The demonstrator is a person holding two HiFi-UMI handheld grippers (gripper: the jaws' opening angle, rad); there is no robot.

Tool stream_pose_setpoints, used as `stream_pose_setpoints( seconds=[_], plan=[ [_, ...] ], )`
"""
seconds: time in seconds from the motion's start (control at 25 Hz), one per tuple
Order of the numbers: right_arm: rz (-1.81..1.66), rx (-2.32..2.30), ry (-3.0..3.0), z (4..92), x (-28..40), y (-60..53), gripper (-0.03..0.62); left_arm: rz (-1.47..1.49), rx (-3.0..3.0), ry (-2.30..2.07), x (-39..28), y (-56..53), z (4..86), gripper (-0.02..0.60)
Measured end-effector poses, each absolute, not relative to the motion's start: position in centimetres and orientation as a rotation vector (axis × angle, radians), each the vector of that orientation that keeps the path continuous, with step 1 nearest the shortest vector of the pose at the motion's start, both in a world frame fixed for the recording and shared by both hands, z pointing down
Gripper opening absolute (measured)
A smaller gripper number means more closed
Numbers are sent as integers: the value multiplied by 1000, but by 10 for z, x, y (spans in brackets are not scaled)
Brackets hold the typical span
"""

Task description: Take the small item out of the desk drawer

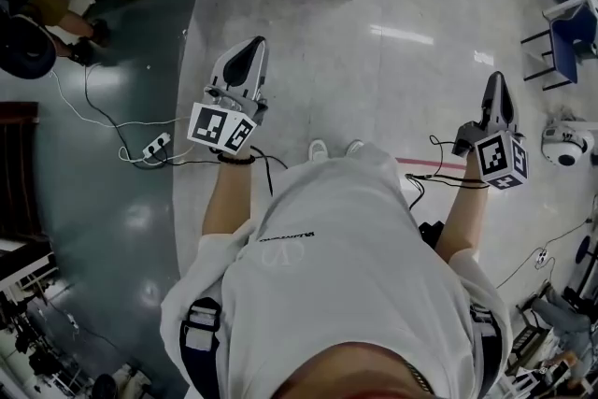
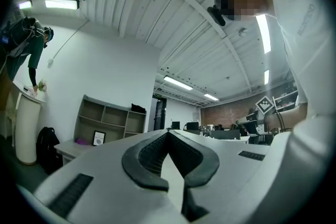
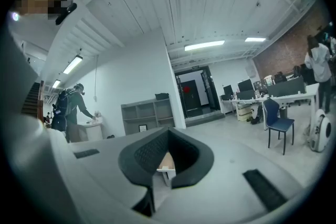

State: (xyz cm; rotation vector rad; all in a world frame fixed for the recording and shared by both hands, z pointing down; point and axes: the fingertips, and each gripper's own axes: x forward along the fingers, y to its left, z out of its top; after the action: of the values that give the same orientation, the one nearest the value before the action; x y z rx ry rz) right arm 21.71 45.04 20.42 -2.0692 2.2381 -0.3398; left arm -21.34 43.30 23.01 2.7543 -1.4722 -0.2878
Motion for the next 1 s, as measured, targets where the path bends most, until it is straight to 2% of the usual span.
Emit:
stream_pose_setpoints(
  seconds=[0.64,1.0],
  plan=[
    [-331,-2050,2201,209,203,391,-2,-274,2765,-1468,-220,380,233,-2],
    [-412,-2024,2271,236,213,317,-2,-244,2753,-1459,-186,316,241,-2]
  ],
)
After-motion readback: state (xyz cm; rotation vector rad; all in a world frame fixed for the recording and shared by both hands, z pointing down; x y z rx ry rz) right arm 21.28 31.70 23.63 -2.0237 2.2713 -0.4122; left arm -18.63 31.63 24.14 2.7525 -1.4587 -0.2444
